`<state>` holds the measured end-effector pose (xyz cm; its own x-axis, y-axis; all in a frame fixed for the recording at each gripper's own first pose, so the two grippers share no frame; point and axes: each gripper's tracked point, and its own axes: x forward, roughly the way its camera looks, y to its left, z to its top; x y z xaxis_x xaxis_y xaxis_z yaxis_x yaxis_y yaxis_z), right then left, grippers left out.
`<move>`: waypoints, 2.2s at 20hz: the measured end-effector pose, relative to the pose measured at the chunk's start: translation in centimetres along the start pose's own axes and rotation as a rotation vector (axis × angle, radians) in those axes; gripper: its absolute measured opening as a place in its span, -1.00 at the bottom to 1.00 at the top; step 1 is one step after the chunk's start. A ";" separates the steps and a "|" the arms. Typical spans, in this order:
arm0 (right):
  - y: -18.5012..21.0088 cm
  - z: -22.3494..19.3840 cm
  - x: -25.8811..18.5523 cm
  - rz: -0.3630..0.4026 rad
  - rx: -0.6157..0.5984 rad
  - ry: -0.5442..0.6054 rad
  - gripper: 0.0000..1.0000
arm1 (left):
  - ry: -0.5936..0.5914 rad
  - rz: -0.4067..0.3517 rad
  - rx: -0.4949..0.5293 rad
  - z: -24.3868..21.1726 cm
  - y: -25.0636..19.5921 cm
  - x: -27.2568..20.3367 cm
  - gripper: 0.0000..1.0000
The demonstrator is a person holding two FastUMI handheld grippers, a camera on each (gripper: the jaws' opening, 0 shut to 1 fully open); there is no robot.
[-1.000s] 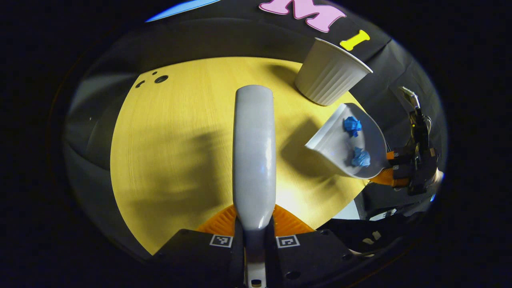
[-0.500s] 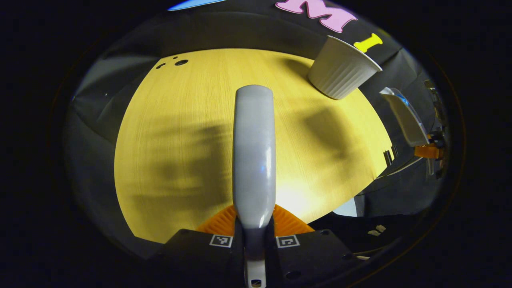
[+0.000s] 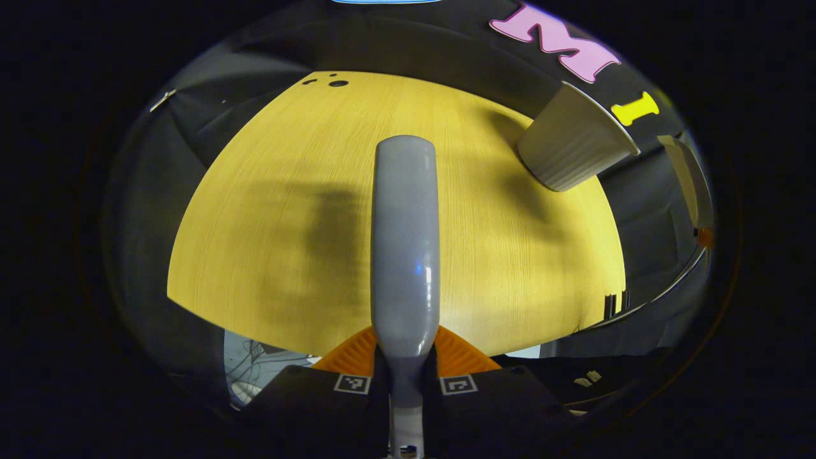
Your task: Pick up the small broom and dustpan from the desktop, sweep the trash into the dustpan with the broom, and then empty the trash into the garbage bin.
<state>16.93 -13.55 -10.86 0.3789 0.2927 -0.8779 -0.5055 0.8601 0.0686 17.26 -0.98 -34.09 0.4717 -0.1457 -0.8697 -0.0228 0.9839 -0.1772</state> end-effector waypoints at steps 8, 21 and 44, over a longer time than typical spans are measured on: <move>-9.0 8.0 1.9 -0.172 -0.026 -0.100 -0.32 | -0.062 -0.050 -0.061 -0.9 -3.4 -1.7 -0.50; -14.7 13.9 9.7 -0.583 -0.175 -0.143 -0.32 | -0.135 -0.130 0.016 1.8 -4.4 -3.8 -0.43; -17.1 16.9 9.4 -1.201 -0.931 -0.069 -0.33 | -0.140 -0.189 -0.113 2.1 -0.5 -4.6 -0.51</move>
<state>42.26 -18.46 -12.29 0.9299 -0.3262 -0.1697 -0.1651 0.0420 -0.9854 16.98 -0.60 -29.07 0.5941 -0.3023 -0.7454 -0.0171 0.9217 -0.3874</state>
